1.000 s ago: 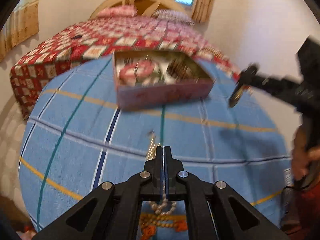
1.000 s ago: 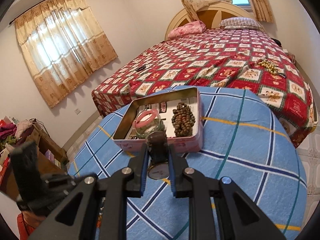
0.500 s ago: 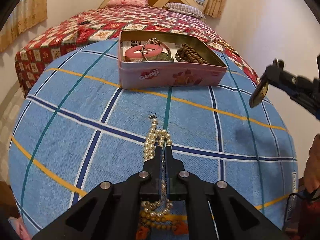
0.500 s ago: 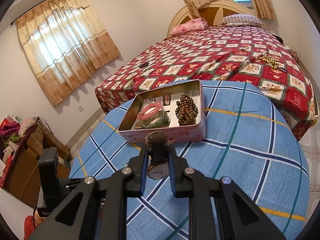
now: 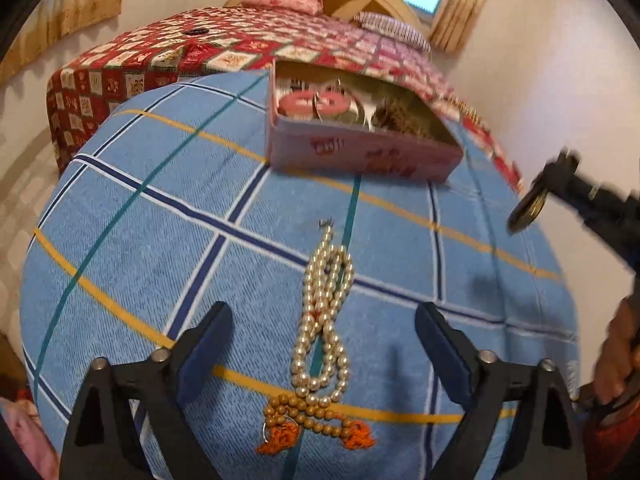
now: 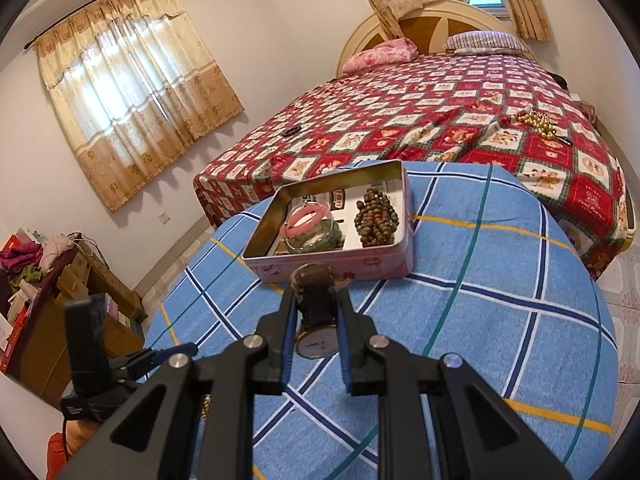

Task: Organize jewelry

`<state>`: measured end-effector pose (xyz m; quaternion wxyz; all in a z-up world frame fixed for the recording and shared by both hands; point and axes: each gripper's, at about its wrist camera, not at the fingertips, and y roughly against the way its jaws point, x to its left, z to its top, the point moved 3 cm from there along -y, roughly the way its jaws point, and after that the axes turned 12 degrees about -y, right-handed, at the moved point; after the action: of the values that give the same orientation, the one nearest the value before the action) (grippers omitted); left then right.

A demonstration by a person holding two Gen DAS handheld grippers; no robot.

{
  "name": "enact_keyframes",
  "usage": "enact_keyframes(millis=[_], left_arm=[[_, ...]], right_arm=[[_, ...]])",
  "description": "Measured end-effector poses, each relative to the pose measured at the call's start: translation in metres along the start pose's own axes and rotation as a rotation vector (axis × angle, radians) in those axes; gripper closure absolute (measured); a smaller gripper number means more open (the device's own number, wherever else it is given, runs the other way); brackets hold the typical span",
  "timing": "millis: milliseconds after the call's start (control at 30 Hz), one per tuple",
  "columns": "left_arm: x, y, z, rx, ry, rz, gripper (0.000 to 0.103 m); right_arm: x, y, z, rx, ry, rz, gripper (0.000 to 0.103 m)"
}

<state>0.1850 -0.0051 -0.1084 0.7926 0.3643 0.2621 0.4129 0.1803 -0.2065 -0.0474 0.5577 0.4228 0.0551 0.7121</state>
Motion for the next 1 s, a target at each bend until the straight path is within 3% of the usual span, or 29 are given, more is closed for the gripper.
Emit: enact_keyframes(millis=[33,100,233,267,333,433,500,567,900,1000], left_arm=[[-0.003,-0.005,-0.002,0.020,-0.011,0.002,0.034],[-0.007,-0.006,-0.004,0.017,-0.051,0.034,0.042],[-0.013,-0.009,-0.004,0.035,-0.168,0.096,0.070],[-0.011,-0.009,-0.004,0.036,-0.171,0.099,0.084],[-0.006,-0.009,-0.003,0.033,-0.146,0.051,0.090],[-0.002,-0.007,-0.003,0.019,-0.115,-0.019,0.091],[0.000,-0.004,-0.002,-0.027,-0.043,-0.123,0.091],[0.000,0.000,0.003,-0.067,-0.004,-0.156,0.091],[-0.004,0.044,0.065,-0.313,0.007,-0.208,0.091],[0.000,0.041,0.092,-0.375,0.004,-0.185,0.091]], right_arm=[[0.000,0.000,0.000,0.002,0.001,0.001,0.082],[0.002,0.000,-0.001,0.002,0.003,0.001,0.082],[0.003,-0.002,-0.001,0.006,0.003,0.004,0.082],[0.004,-0.003,-0.002,0.008,0.004,0.005,0.082],[0.004,-0.004,-0.001,0.009,0.002,0.005,0.082],[0.004,-0.004,-0.001,0.007,0.001,0.003,0.082],[0.003,-0.003,-0.001,0.004,-0.002,-0.002,0.082],[0.001,-0.003,0.001,0.000,-0.007,-0.004,0.082],[-0.001,-0.004,0.024,-0.045,-0.003,-0.014,0.082],[0.000,-0.010,0.042,-0.072,0.002,-0.016,0.082]])
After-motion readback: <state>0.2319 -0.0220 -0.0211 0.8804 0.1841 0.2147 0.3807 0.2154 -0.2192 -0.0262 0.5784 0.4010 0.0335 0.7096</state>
